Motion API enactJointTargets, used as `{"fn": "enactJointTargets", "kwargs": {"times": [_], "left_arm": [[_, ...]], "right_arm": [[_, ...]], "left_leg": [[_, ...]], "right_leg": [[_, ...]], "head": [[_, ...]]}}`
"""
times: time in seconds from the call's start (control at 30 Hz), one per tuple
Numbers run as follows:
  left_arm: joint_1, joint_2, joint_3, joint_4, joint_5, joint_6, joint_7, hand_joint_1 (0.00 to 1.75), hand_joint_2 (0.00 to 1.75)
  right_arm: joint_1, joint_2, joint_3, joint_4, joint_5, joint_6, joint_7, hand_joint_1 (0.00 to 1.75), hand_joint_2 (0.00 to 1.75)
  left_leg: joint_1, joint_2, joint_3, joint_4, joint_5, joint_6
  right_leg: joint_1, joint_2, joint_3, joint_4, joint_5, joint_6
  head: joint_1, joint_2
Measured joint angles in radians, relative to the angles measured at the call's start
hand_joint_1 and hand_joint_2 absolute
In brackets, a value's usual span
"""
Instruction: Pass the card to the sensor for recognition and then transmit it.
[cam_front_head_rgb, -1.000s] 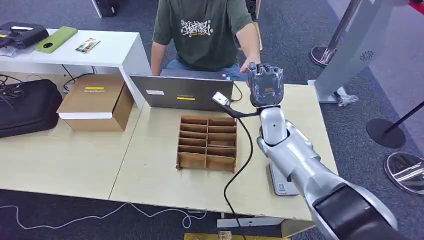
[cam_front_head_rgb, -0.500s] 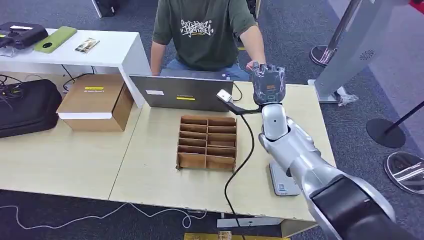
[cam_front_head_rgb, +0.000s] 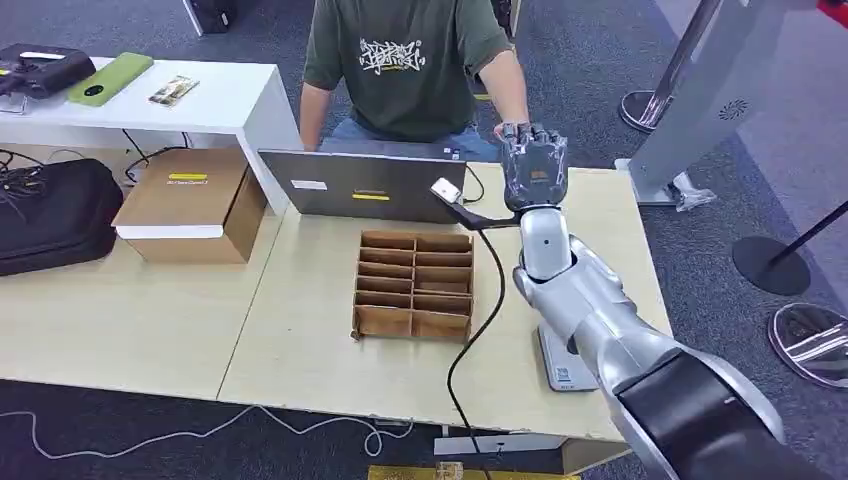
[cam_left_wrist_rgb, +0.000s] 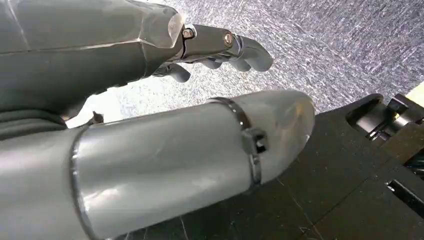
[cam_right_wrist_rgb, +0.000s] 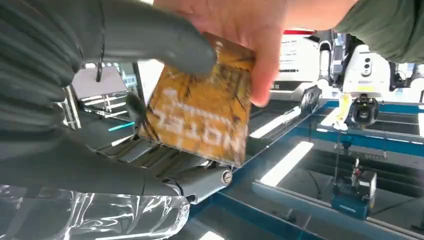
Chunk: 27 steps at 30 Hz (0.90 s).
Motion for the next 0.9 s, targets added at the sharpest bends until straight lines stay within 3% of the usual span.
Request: {"fn": "enactJointTargets", "kwargs": {"times": [0.23,0.5,0.67,0.8,0.9], "left_arm": [[0.001,0.000,0.000,0.000,0.010,0.009,0.000,0.00,0.00],[0.004,0.000,0.000,0.000,0.032,0.019,0.000,0.00,0.00],[0.008,0.002,0.000,0.000,0.043,0.027,-0.001,0.00,0.00],[0.014,0.005,0.000,0.000,0.049,0.027,-0.001,0.00,0.00],[0.015,0.008,0.000,0.000,0.052,0.026,-0.002,0.00,0.00]], "right_arm": [[0.001,0.008,-0.052,-0.016,0.001,0.000,-0.021,0.00,1.75],[0.049,0.004,-0.099,-0.139,0.001,0.000,-0.034,0.00,1.75],[0.090,-0.031,-0.097,-0.232,0.001,0.000,0.007,0.00,1.75],[0.095,-0.107,0.010,-0.291,0.001,0.000,0.132,0.00,1.75],[0.072,-0.196,0.172,-0.325,0.001,0.000,0.225,0.00,1.75]], "left_leg": [[0.000,0.000,0.000,0.000,0.000,0.000],[0.000,0.000,0.000,0.000,0.000,0.000],[0.000,0.000,0.000,0.000,0.000,0.000],[0.000,0.000,0.000,0.000,0.000,0.000],[-0.001,0.000,-0.001,0.001,0.000,0.000]], "right_leg": [[0.000,0.000,0.000,0.000,0.000,0.000],[0.000,0.000,-0.001,0.000,0.000,0.000],[0.000,0.000,-0.001,0.000,0.000,0.000],[0.000,0.000,0.000,0.000,0.000,0.000],[-0.001,0.000,-0.001,0.000,0.001,0.001]], "head": [[0.000,0.000],[0.000,0.000],[0.000,0.000],[0.000,0.000],[0.000,0.000]]}}
